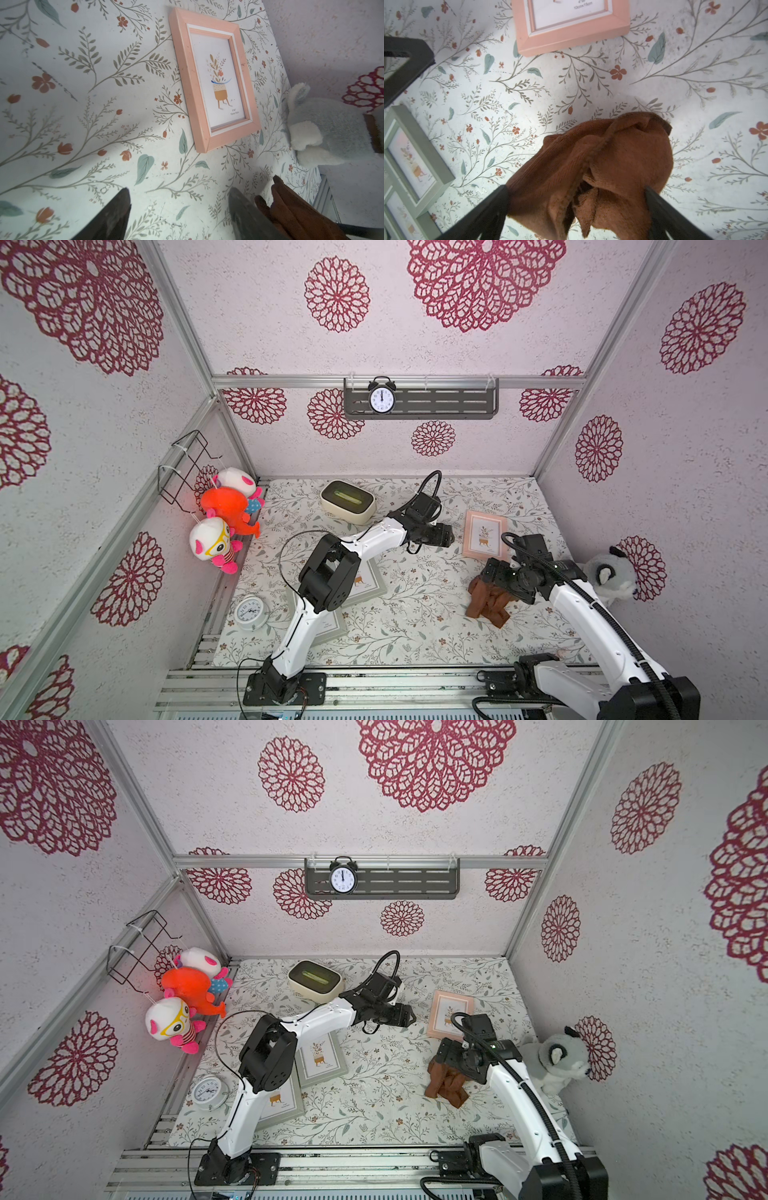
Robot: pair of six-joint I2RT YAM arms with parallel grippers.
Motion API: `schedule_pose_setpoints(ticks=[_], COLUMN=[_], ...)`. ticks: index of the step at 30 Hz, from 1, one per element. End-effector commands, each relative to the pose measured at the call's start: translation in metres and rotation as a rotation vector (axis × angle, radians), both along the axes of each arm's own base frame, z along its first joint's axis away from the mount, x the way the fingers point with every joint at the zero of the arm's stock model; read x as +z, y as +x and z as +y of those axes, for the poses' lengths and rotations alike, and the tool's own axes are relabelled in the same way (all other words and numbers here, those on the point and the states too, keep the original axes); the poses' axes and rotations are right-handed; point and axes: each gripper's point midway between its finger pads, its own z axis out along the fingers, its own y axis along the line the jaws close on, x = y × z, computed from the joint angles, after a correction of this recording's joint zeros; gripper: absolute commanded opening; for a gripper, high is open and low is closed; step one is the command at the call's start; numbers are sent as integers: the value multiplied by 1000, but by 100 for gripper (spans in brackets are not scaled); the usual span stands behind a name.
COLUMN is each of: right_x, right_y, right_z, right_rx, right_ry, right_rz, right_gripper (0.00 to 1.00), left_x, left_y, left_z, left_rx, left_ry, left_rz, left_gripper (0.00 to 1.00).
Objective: Wipe the picture frame with a cloth
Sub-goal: Place the cleaning item at the center of the board.
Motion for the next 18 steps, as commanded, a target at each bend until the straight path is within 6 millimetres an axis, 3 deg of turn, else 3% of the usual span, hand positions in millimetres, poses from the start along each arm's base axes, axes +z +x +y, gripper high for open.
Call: schedule_pose_setpoints(ticks=[1, 4, 7, 11, 14, 18], right_x=[11, 5, -11, -30, -42, -44], right_y=[-5, -3, 5, 14, 18, 26], right_z=[3, -1, 9, 17, 17, 24], right_rx=[34, 17, 13, -26, -72, -108], right_ry=[-14, -19, 42, 119, 184, 282], right_rz=[4, -2, 2, -8, -19, -42], right_gripper=[99, 99, 98, 85, 82, 78], left_x=[41, 47, 42, 31, 30, 21], left_y=[-23, -46, -64, -86, -108, -131], left_z=[-16, -19, -12, -3, -10, -27], left_rx=[-93, -154, -182, -229, -317, -429], left_ry=[-74, -100, -86, -78, -83, -73], left_rz=[-55, -67, -70, -49, -55, -29], left_gripper=[76, 74, 70, 65, 65, 65])
